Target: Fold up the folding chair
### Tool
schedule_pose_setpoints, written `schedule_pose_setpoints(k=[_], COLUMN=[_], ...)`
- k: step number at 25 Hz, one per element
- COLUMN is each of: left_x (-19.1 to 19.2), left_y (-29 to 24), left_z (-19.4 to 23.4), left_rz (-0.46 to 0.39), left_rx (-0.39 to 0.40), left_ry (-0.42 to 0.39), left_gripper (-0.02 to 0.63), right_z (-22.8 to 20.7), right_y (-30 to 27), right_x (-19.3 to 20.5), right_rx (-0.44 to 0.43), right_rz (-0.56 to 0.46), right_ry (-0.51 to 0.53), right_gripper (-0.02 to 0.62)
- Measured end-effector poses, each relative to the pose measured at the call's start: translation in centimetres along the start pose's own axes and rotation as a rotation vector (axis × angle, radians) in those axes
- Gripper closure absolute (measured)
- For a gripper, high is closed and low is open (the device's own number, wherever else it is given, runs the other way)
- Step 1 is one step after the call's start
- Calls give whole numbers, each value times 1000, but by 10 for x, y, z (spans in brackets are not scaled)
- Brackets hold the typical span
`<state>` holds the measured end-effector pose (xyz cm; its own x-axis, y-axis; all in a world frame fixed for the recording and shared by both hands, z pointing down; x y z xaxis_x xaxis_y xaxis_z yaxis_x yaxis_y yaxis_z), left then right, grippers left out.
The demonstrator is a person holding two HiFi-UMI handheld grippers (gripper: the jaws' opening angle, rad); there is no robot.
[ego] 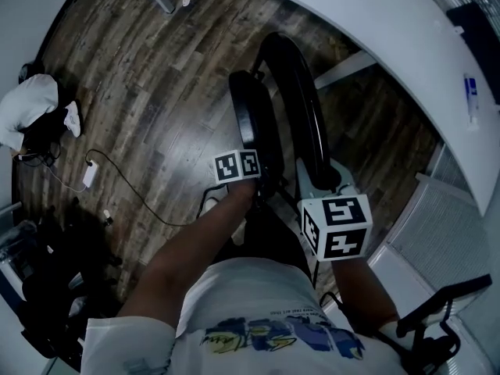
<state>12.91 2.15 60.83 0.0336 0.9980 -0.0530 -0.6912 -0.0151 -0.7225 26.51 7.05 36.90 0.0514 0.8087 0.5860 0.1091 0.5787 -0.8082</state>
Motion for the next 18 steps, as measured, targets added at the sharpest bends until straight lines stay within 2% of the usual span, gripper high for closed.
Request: schedule_pose_setpoints(k=[12,18], left_x=[2,2], left_y=[-14,-12], left_z=[-23,-23], left_rz=[1,-8], left_rx=[-51,-101], left_ry=[-12,-28], left_gripper=[477,477], right_z=[8,32], right_y=[0,-2], right_x=[-7,-11], right_rx=[33,44], right_rz=[8,15], right_ry=[14,27], right_gripper=[525,523])
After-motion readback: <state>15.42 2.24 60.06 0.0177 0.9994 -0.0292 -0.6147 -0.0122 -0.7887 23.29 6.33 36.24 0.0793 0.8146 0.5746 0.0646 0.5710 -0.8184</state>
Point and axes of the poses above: the fingertips, and each gripper's own axes: y backward along the fingers, z to its left, x out of its underside, the point moved 9 cm from there along y, backward along the fingers, and after that the axes turned 10 degrees about y, right-handed, at the moved point
